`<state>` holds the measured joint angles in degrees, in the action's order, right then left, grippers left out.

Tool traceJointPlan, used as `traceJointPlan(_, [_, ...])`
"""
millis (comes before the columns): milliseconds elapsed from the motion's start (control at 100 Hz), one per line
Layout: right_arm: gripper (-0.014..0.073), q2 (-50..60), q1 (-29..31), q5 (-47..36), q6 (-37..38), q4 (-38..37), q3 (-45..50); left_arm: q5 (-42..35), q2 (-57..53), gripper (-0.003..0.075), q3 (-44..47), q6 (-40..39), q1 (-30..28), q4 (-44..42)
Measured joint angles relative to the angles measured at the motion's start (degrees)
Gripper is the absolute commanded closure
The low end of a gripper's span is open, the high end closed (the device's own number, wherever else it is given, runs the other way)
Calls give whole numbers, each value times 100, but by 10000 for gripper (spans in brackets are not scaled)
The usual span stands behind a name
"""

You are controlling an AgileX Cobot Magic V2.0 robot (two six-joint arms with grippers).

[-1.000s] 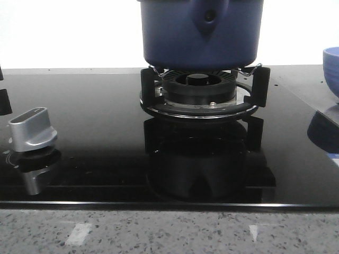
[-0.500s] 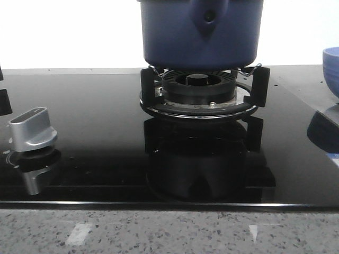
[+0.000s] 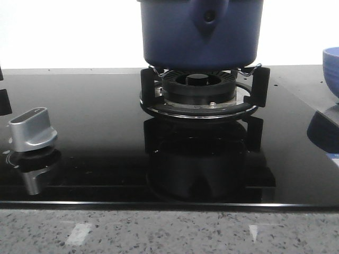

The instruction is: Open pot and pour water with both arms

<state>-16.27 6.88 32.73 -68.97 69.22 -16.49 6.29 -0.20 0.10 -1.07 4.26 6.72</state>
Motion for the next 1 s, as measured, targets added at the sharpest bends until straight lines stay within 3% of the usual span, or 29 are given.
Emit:
traceJointPlan(640, [639,0,0,0,0,0,0,0,0,741,0,0,0,-5])
traceJointPlan(780, [639,0,0,-490,60,-129,0,0,0,741,0,0,0,-5])
traceJointPlan(880, [639,0,0,-1052,1266,-1170,0,0,0,741,0,0,0,-13])
traceJointPlan(1000, [639,0,0,-1517,4372,-3945,0,0,0,741,0,0,0,-13])
